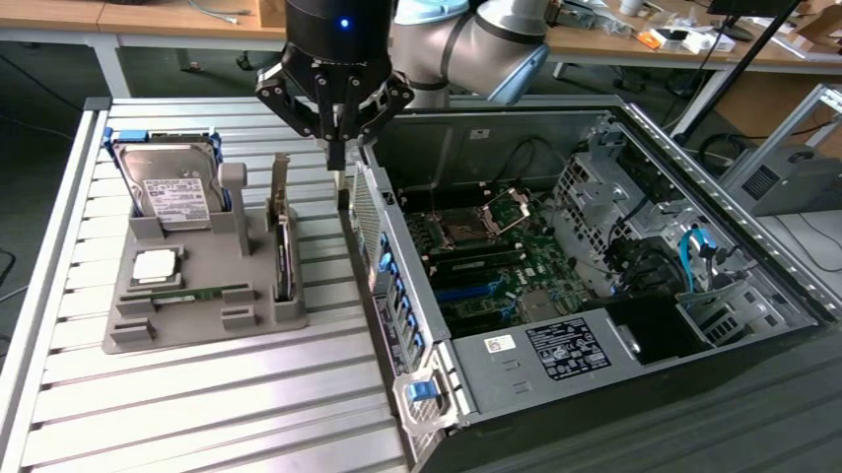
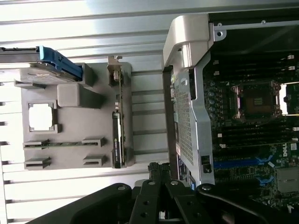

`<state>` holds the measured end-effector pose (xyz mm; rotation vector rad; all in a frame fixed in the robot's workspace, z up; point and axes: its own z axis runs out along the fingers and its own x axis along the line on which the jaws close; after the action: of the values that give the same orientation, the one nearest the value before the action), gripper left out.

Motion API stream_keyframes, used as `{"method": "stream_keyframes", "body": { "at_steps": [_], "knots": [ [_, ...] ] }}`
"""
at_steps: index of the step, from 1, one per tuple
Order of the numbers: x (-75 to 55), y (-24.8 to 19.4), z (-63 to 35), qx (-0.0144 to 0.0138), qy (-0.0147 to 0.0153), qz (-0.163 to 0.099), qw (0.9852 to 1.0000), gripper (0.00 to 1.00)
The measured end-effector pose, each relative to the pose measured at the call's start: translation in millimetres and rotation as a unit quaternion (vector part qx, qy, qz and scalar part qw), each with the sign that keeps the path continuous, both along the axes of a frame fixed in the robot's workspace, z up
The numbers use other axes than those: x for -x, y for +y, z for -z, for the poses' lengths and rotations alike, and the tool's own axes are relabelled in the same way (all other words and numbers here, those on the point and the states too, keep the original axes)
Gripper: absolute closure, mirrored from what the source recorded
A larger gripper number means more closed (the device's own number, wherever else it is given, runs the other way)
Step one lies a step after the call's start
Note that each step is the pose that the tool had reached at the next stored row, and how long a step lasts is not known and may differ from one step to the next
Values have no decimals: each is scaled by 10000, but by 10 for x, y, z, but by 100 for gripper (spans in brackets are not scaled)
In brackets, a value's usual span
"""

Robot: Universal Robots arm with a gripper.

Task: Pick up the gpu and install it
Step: 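Reach for the gpu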

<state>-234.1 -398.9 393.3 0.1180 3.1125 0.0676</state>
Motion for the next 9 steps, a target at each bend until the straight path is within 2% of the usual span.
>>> {"method": "stream_keyframes", "body": {
  "at_steps": [9],
  "knots": [
    [32,0,0,0,0,0,10000,89]
  ]
}}
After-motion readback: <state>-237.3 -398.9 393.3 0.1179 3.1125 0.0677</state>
